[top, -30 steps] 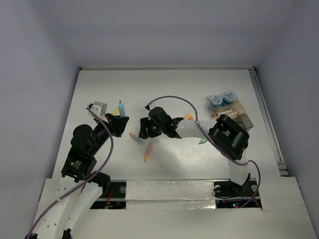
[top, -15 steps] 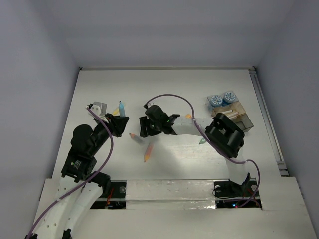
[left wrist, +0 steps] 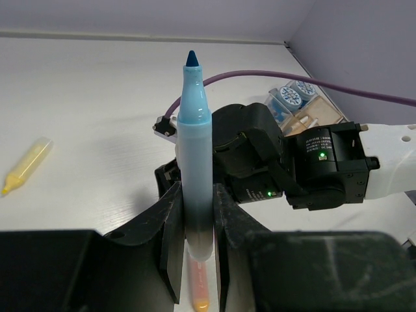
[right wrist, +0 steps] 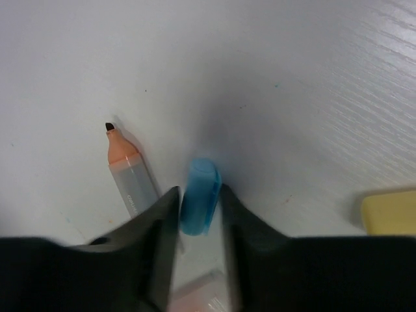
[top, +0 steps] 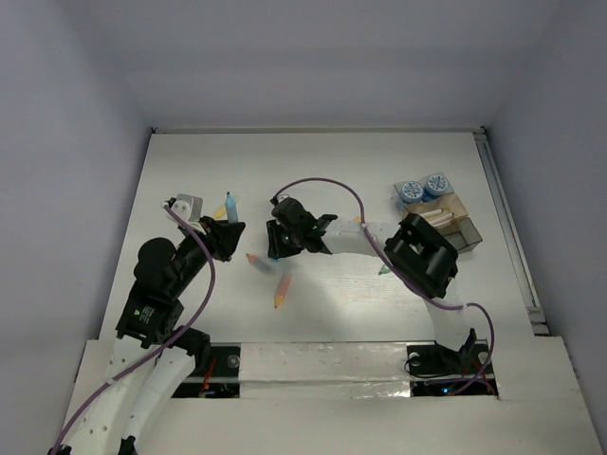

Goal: Sort the stationery into containers
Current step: Pick up the pen cap from the center of the board, then close the pen cap on the pen.

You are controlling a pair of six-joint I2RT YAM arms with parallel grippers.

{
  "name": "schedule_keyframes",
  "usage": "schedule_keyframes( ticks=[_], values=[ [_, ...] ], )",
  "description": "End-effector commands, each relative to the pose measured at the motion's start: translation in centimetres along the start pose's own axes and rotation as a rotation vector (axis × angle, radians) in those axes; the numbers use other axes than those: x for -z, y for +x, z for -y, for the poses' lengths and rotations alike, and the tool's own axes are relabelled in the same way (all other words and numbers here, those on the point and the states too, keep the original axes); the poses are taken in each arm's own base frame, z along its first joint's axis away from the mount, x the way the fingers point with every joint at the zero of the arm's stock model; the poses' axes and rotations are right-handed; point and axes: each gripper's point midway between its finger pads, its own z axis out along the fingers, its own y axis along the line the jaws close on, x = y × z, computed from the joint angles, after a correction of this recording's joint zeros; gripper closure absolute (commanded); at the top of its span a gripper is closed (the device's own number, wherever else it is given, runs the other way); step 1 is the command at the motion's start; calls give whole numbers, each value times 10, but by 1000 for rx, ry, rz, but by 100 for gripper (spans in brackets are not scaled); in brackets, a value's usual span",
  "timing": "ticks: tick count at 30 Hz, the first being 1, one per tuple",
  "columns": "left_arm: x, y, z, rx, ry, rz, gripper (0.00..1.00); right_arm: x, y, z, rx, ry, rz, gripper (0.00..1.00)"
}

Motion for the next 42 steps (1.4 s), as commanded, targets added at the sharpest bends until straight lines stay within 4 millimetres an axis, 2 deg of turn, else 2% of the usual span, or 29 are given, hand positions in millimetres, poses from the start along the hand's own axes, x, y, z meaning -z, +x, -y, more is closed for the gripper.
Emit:
schedule_keyframes(
  ticks=[1,3,4,7,8,9,11,12,15,16,17,18,19,20,21,22,23,24,26,27,29,30,33,36,39,42],
  values=[
    [5,-23,9,-21,31,69,100,-7,6,9,-8,45,-33,74],
    [5,-23,13,-18,50,67,100,-7,1,13,-12,55,-24,84],
    [6,-23,16,-17,68,68,100,-7,-1,13,-13,55,-13,97],
    [5,-25,28,-14,132,67,100,5,-23,4,-15,8,57,100],
    [4,-25,30,-14,143,64,100,11,-36,1,-16,-9,97,100],
    [4,-27,34,-16,162,68,100,29,-56,-12,-4,-53,172,100],
    [0,-26,37,8,177,51,100,51,-80,-20,15,-83,257,100],
    [-1,-26,45,27,223,41,100,77,-104,-28,23,-124,344,100],
    [2,-36,69,34,350,61,100,121,-136,-36,28,-194,480,100],
    [2,-38,73,45,374,65,100,146,-144,-32,20,-217,526,100],
    [5,-45,83,56,427,86,100,177,-161,-40,24,-268,611,100],
    [7,-49,88,61,455,100,100,175,-160,-34,24,-275,613,100],
    [6,-49,92,73,481,98,100,186,-161,-37,25,-318,625,100],
    [7,-51,98,109,515,97,100,206,-165,-32,19,-343,661,100],
    [11,-57,109,102,582,118,100,222,-172,-40,31,-396,708,100],
    [7,-54,110,124,604,99,100,234,-172,-47,40,-439,725,100],
    [7,-55,114,140,632,95,100,257,-175,-55,58,-486,762,100],
    [13,-61,125,157,699,102,100,270,-177,-61,75,-522,797,100],
    [8,-57,129,188,743,70,100,294,-178,-74,105,-589,840,100],
    [12,-59,135,178,789,70,100,317,-182,-82,124,-634,894,100],
    [10,-58,138,206,815,40,100,337,-183,-93,141,-691,927,100],
    [11,-57,140,199,837,27,100,354,-185,-100,157,-731,967,100],
    [11,-57,144,196,860,3,100,379,-187,-113,163,-821,1008,100],
    [15,-57,146,202,883,2,100,395,-187,-121,164,-887,1038,100],
    [17,-53,145,206,886,1,100,405,-185,-126,163,-947,1054,100],
    [19,-53,148,201,898,1,100,404,-183,-134,176,-1004,1033,100]
  ],
)
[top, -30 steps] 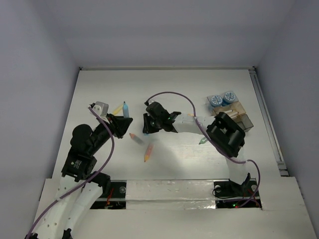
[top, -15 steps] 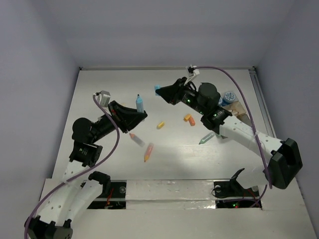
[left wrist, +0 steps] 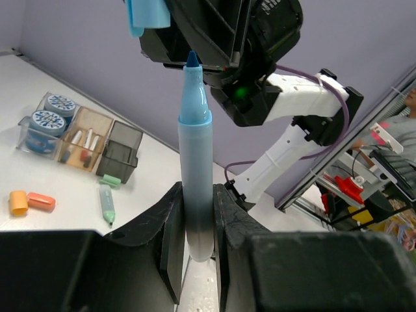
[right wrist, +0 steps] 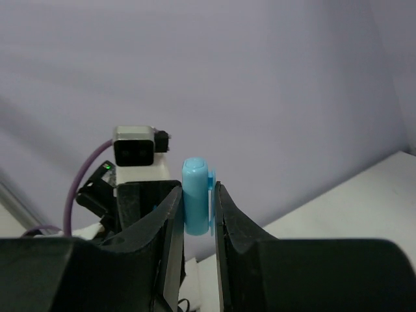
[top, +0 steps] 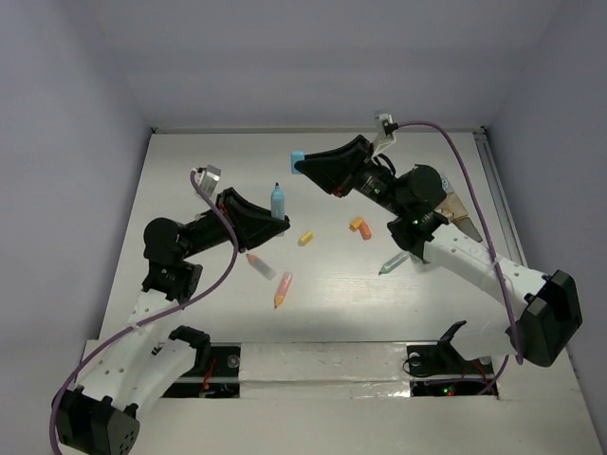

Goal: Sort the stationery into containers
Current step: Close the pen cap on the pen.

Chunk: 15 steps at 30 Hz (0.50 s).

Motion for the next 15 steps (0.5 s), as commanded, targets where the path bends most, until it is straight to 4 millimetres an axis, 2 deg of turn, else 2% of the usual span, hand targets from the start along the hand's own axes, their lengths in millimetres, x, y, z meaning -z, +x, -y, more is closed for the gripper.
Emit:
schedule_keyframes(
  ticks=[1,7,11,15],
  values=[
    [2,-5,23,-74,87,11,100,-4,-15,-35,-7,-169,53,100],
    [3,-5,24,-74,85,15,100,-9,-15,-49,-52,-276,54,100],
    [4,-3,22,-71,81,13,100,-13,-9,-70,-44,-352,27,100],
    [4,-2,20,-69,77,11,100,-16,-8,-72,-36,-360,35,100]
  ],
)
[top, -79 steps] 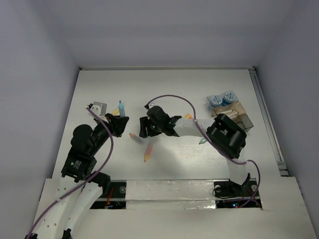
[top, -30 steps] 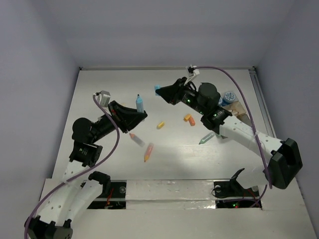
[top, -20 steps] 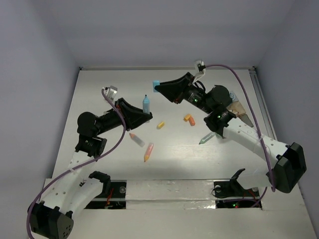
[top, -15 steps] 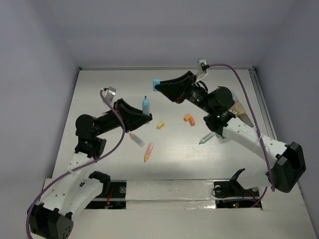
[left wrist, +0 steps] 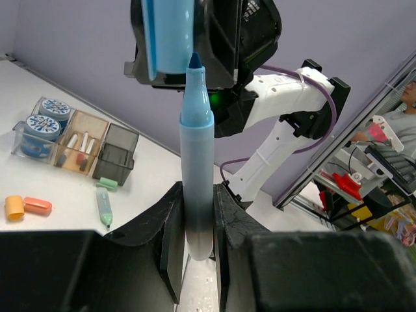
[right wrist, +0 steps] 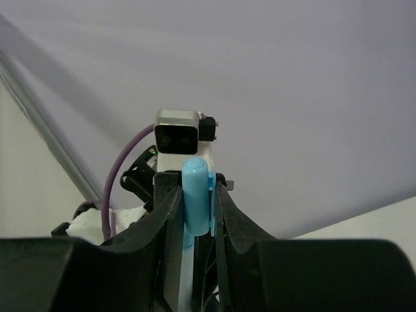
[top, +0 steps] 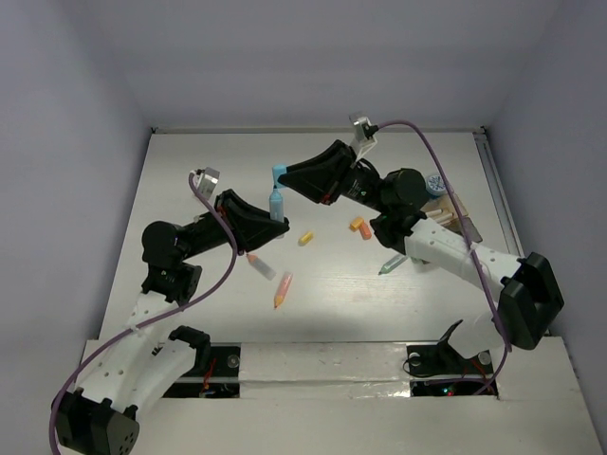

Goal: Sort the stationery into containers
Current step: Close the pen cap on the pen.

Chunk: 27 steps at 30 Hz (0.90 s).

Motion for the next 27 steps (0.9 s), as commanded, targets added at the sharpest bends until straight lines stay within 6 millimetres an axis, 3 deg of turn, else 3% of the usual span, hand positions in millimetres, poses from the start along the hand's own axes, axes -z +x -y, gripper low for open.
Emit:
schedule_keyframes(
  ticks=[1,18,27],
  values=[
    [1,-2,11,-55,46,9,100,-9,-28,-43,82,-146,71,100],
    [1,0,6,-63,30,0,100,-18,-23,-38,56,-159,62,100],
    [2,-2,5,-80,12,15,100,-16,-5,-34,39,-150,22,100]
  ],
)
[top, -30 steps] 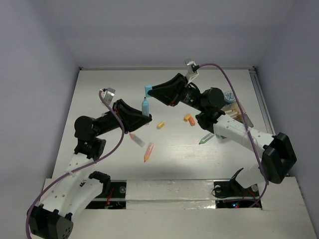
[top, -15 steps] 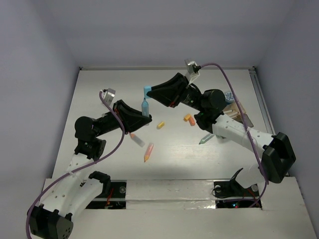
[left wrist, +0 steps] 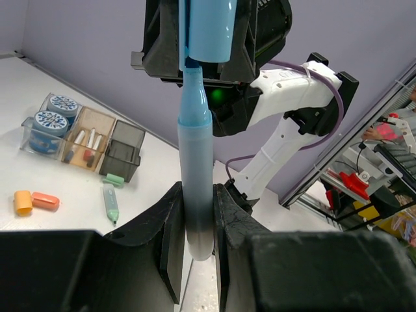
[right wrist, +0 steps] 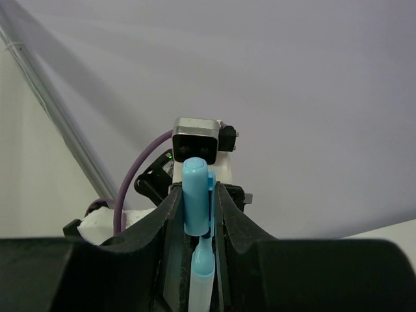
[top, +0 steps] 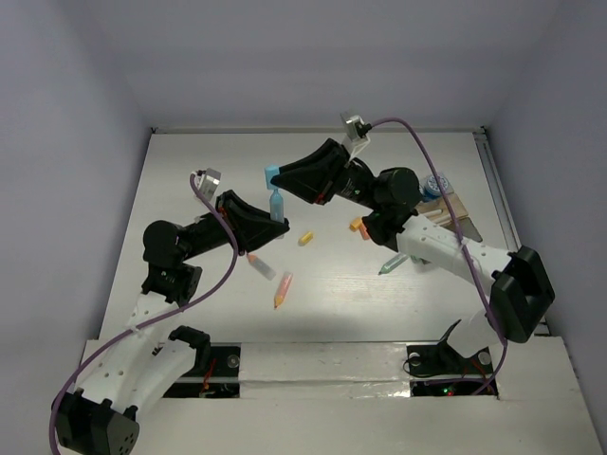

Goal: Sort the stationery into containers
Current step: Close the pen cap on the pen.

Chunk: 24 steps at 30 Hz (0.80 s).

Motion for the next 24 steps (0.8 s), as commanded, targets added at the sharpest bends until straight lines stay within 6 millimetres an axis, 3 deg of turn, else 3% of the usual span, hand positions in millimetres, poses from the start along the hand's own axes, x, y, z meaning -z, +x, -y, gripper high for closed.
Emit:
schedule_keyframes(
  ticks=[1,17,24],
  values=[
    [1,-6,9,-68,28,23,100,-3,-7,-21,42,-67,20,100],
    [2,-12,13,-93,22,52,100,11,8,-17,18,-62,11,100],
    [-1,-27,19,-95,30,97,100,16,30,-20,-14,-76,-22,100]
  ],
)
